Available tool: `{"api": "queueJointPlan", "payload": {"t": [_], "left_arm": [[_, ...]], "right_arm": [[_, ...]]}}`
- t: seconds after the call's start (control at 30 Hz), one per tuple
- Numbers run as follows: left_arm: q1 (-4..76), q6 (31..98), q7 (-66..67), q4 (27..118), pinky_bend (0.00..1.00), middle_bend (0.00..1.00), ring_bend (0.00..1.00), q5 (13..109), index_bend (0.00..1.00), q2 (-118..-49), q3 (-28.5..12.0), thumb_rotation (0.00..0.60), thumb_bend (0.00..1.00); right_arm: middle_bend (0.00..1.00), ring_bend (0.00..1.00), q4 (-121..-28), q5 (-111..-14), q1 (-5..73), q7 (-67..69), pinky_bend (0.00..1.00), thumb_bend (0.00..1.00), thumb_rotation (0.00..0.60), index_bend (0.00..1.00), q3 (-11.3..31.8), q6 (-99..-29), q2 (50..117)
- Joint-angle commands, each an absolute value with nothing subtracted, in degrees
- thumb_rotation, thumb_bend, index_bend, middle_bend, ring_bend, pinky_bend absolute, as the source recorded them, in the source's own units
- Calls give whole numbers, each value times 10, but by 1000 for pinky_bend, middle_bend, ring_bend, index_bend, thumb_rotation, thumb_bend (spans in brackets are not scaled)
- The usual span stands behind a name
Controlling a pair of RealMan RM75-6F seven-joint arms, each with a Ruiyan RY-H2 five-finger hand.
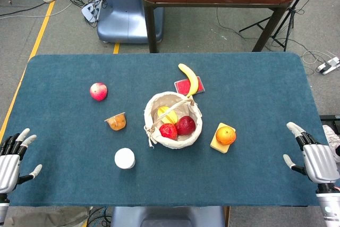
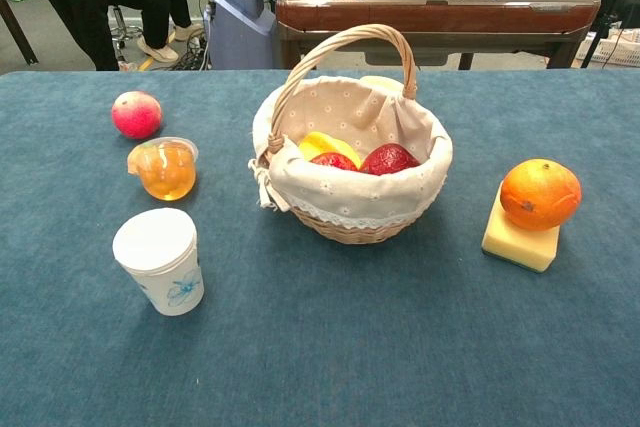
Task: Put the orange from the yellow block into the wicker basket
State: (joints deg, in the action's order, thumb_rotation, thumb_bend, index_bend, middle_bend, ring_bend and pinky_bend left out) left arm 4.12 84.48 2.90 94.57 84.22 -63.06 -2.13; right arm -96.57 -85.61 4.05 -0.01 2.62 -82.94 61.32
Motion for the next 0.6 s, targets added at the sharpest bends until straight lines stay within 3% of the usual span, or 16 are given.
{"api": "queueJointPlan", "payload": {"t": [0.03,0.6], "left_arm": [[41,845,29,946,0,0,0,843,182,-630,-21,600,260],[41,846,30,948,0,0,0,846,182,-632,-19,600,260]], "right_arm": [[168,242,-966,-856,41,1,561,283,600,123,26,-830,613],[168,242,-977,-883,93,-67,561,206,600,123,45,-790,621]]}}
